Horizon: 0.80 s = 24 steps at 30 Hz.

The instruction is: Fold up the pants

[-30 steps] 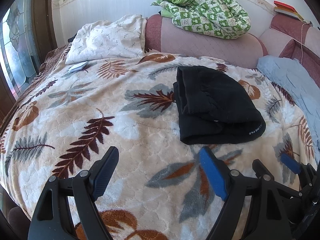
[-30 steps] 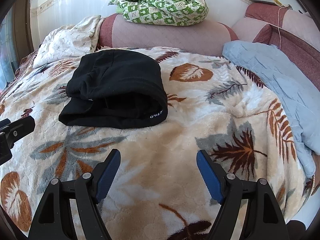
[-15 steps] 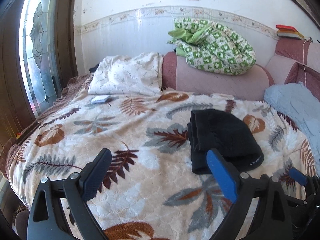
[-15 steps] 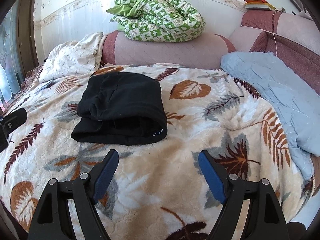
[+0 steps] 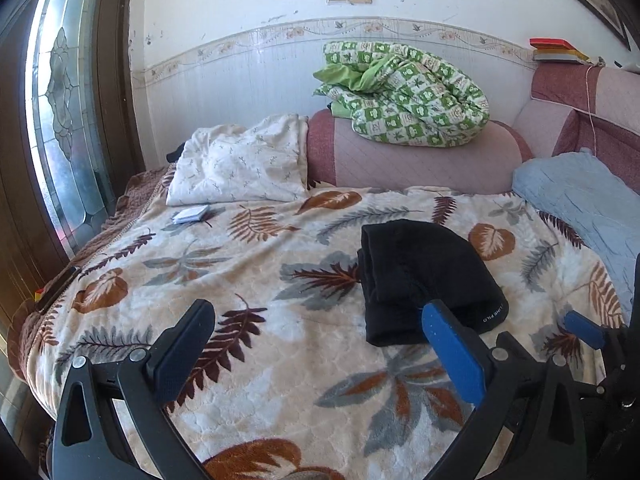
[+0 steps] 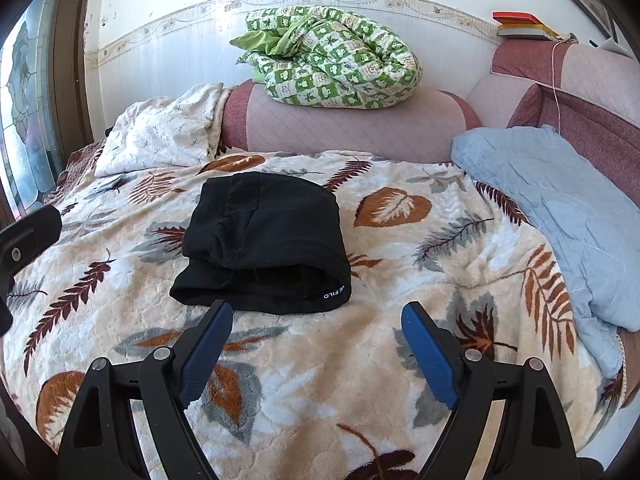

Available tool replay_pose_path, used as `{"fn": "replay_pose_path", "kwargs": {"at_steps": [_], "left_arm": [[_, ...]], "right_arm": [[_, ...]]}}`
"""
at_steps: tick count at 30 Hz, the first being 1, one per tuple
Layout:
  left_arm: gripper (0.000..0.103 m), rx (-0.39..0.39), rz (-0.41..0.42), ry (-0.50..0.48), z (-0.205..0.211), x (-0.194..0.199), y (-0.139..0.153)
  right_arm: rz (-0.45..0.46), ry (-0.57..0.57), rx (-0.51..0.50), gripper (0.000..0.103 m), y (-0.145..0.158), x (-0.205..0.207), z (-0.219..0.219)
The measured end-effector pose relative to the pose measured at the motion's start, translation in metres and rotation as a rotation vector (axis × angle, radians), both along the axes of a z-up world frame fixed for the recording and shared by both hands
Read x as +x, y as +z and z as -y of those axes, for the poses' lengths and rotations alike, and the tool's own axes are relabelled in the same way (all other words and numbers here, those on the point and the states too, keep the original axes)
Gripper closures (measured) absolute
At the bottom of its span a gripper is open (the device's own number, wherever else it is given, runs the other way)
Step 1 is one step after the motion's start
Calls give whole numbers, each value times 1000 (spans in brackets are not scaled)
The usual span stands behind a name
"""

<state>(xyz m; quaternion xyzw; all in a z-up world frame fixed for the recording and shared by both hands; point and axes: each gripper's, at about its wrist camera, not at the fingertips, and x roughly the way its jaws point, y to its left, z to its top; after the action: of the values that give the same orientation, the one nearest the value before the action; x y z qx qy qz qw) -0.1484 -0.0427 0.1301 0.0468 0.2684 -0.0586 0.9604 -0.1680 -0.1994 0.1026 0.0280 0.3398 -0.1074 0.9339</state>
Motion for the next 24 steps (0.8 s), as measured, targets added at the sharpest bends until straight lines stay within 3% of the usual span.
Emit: {"fn": "replay_pose_path", "kwargs": {"at_steps": [11, 24], "left_arm": [[0, -23, -98, -24, 0, 10, -18], [0, -38, -135, -21, -2, 15, -24]], "right_arm": [[-25, 0, 4, 13, -8, 5, 1], [-39, 13, -1, 13, -11, 8, -3]]}}
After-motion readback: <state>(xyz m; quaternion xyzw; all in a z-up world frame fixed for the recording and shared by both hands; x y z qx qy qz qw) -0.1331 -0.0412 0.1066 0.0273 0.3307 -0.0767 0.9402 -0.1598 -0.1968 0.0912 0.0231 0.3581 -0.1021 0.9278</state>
